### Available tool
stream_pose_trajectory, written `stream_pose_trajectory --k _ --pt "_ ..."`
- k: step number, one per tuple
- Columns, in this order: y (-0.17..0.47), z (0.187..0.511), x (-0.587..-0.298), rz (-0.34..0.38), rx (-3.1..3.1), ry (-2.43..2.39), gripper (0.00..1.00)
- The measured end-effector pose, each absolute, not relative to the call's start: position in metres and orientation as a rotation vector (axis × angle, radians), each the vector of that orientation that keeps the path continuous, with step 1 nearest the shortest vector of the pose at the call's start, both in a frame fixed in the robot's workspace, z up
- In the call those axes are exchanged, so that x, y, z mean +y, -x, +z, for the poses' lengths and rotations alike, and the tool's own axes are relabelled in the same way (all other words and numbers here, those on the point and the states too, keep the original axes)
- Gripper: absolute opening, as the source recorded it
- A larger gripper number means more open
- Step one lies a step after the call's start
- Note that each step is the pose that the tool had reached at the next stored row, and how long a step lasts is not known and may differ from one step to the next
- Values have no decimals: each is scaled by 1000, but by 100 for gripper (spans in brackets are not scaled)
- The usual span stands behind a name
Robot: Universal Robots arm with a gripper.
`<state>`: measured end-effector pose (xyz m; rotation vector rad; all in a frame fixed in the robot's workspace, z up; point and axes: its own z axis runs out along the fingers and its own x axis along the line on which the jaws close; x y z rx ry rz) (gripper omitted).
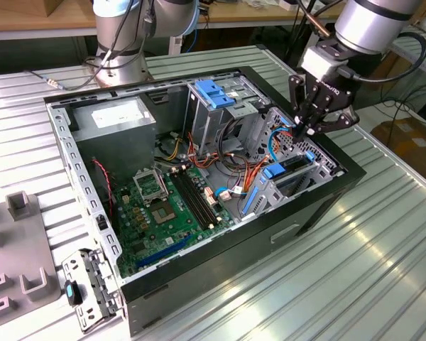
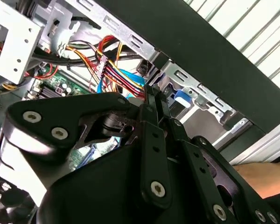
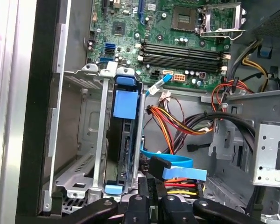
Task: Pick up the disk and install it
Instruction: 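Insert the first disk wire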
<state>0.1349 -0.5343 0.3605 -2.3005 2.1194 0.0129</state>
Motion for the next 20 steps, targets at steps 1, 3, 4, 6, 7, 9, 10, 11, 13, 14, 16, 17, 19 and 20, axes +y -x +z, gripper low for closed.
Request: stream_pose_trajectory --k 1,3,4,6,7,9,10,11,13,14,16,17,19,20 --pt "-135 360 -535 13 2127 2293 17" --pt "-135 360 -537 13 2137 2284 17" --pt "-135 359 -539 13 2141 2280 17" --pt "-131 359 -540 13 2142 2279 17" --pt "-130 359 -540 13 2149 2272 17" --pt "-130 359 -540 13 2165 2257 17" --pt "-130 359 -540 12 2179 2244 17" --pt "-130 359 -540 12 2184 2239 17" --pt "-130 358 -543 13 2187 2235 17" --pt "-130 358 -545 14 2187 2234 17" --pt "-130 358 -551 15 2187 2233 17" --pt "-130 357 -555 18 2186 2232 17" --pt "-129 357 -559 23 2183 2229 17" --pt "-128 356 -559 24 2182 2228 17"
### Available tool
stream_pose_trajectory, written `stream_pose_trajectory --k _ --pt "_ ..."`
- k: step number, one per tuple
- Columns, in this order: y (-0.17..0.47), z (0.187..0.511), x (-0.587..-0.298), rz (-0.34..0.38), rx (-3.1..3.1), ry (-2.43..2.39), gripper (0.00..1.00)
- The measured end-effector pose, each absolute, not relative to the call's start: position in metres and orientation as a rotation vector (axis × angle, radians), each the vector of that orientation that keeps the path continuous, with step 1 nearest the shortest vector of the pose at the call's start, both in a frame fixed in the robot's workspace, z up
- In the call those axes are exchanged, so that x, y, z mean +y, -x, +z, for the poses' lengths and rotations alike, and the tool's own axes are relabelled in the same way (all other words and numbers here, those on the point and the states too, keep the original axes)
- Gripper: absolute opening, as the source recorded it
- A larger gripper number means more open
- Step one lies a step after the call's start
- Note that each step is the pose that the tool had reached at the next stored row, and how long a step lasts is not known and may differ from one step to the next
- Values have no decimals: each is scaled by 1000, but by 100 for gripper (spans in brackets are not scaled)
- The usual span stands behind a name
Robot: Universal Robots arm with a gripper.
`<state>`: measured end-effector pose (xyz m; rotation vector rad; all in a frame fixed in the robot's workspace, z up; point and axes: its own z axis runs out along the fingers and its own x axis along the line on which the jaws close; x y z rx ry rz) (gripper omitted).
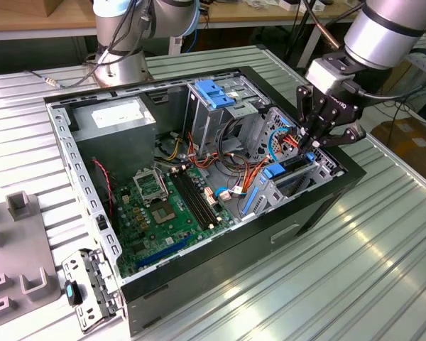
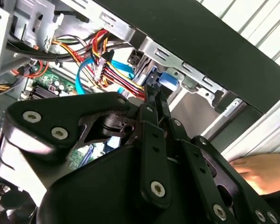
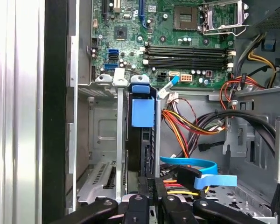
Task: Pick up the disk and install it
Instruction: 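Insert the first disk wire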
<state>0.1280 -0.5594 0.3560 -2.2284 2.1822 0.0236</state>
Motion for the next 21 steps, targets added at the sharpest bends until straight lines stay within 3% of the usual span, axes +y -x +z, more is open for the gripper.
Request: stream_pose_trajectory --k 7,21 --pt "-119 354 -559 -17 2164 2208 17" --pt "-118 351 -561 -5 2185 2199 17"
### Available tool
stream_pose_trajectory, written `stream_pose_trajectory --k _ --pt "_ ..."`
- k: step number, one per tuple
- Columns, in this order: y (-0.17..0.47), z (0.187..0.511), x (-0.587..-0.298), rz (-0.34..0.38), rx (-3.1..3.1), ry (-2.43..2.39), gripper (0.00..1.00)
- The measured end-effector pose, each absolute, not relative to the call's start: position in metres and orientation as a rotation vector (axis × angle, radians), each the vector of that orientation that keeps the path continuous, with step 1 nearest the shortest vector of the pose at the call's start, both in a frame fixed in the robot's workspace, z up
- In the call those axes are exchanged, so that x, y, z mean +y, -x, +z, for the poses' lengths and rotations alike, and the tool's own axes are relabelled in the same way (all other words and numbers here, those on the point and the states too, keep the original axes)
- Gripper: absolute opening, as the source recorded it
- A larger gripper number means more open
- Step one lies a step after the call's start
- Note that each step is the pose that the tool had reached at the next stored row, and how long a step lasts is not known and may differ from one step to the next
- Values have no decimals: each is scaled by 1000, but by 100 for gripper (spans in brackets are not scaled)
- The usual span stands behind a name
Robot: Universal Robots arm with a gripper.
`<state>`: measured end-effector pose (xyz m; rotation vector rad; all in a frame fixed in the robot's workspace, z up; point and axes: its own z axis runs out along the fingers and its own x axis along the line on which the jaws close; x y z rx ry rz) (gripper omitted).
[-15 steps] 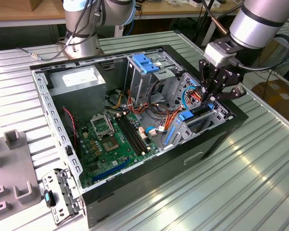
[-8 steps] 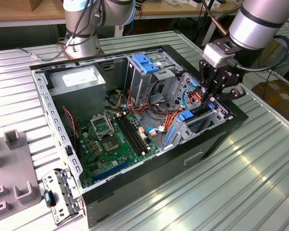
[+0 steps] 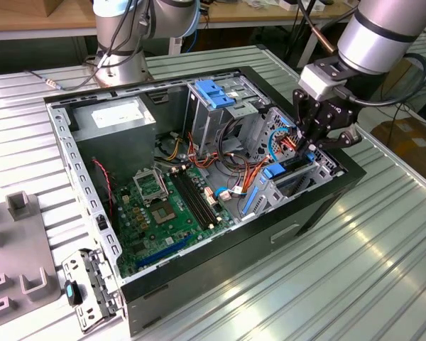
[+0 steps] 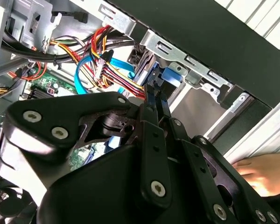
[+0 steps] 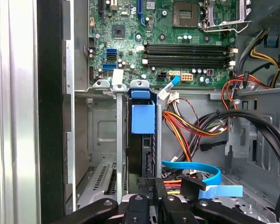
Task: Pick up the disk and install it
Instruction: 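Insert the first disk wire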
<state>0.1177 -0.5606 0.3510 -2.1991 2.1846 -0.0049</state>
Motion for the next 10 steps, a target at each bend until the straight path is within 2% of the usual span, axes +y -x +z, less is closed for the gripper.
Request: stream_pose_trajectory --k 10 --pt "-117 350 -562 -3 2181 2204 17"
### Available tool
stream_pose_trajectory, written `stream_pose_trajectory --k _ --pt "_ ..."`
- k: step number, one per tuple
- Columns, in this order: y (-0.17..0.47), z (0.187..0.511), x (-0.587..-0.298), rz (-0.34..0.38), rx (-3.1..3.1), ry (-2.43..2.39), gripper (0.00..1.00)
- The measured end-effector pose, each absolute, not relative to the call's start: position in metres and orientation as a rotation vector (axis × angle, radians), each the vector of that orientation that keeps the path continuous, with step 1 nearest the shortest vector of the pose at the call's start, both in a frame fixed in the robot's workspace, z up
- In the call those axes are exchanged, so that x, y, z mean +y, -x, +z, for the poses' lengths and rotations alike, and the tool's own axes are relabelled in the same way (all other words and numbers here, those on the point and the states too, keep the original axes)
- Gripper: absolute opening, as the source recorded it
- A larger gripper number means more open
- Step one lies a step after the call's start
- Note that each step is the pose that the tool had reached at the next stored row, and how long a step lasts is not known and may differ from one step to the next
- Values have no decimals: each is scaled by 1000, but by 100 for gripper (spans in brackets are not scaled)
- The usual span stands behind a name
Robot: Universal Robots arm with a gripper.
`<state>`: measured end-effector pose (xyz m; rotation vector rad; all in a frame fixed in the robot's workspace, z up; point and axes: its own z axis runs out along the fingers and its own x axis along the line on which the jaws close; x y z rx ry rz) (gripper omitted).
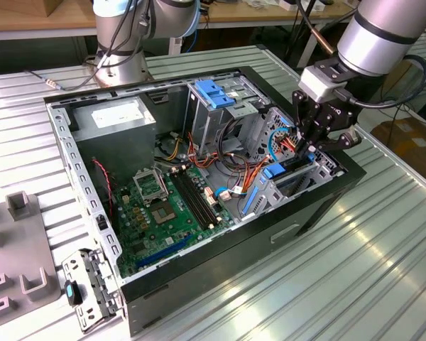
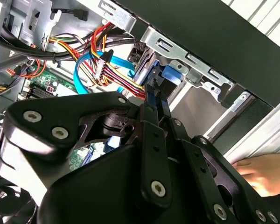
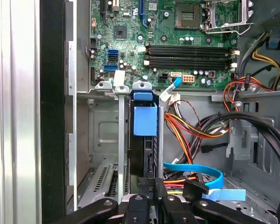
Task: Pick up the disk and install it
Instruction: 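Insert the first disk wire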
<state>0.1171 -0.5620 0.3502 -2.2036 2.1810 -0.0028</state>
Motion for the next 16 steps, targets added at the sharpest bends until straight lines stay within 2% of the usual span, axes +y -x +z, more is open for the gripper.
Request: stream_pose_trajectory --k 16 --pt "-117 347 -562 1 2206 2182 17"
